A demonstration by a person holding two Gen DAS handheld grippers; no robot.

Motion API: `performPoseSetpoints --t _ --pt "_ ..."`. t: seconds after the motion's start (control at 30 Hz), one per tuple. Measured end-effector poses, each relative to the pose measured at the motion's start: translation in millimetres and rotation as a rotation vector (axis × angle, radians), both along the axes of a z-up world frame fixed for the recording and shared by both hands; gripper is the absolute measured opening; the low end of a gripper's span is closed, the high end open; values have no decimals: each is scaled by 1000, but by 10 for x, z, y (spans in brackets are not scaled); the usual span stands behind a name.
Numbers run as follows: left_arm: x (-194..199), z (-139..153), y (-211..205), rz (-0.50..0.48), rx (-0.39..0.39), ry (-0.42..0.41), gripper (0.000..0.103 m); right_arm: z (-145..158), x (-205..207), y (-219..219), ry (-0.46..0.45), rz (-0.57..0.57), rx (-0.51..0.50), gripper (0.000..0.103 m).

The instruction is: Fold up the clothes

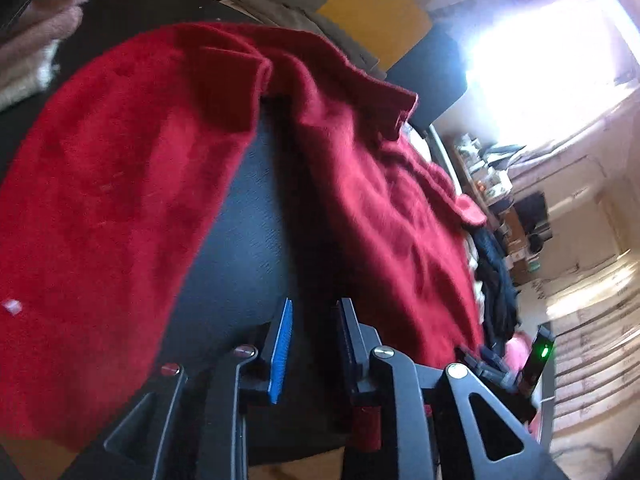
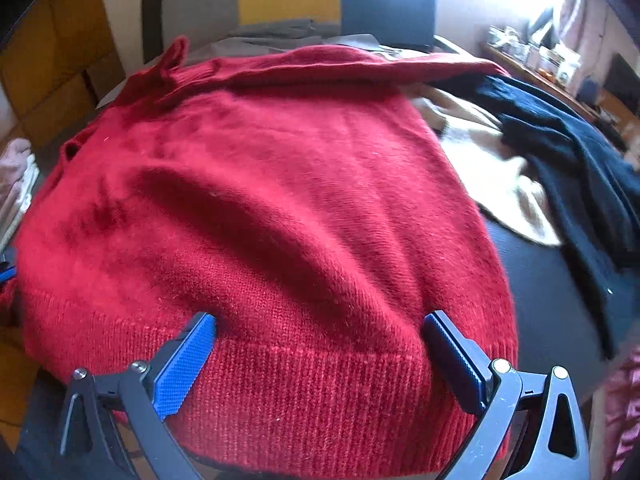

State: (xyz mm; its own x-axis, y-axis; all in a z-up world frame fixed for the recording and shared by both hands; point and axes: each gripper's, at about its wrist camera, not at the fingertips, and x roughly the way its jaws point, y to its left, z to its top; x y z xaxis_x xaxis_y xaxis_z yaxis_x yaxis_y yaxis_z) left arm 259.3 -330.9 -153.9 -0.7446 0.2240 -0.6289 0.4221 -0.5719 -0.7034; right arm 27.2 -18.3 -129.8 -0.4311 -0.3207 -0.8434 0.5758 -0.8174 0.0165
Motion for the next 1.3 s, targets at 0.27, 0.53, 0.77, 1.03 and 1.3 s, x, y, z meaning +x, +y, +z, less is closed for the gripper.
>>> performPoseSetpoints --t 0.27,0.53,0.77,1.03,1.3 --pt "-512 -269 43 2 218 104 30 -20 -27 56 29 -36 -33 103" --pt "-428 565 310 -119 -171 -24 14 -22 -1 41 46 -55 -38 103" --pt "-208 491 374 -168 -131 -15 28 -22 -24 29 52 -56 -39 103" --pt "1156 198 -372 301 -370 -241 32 -28 12 24 82 -67 -51 103" --pt "1301 -17 -856 236 -312 -269 40 -25 24 -19 102 -102 -47 103"
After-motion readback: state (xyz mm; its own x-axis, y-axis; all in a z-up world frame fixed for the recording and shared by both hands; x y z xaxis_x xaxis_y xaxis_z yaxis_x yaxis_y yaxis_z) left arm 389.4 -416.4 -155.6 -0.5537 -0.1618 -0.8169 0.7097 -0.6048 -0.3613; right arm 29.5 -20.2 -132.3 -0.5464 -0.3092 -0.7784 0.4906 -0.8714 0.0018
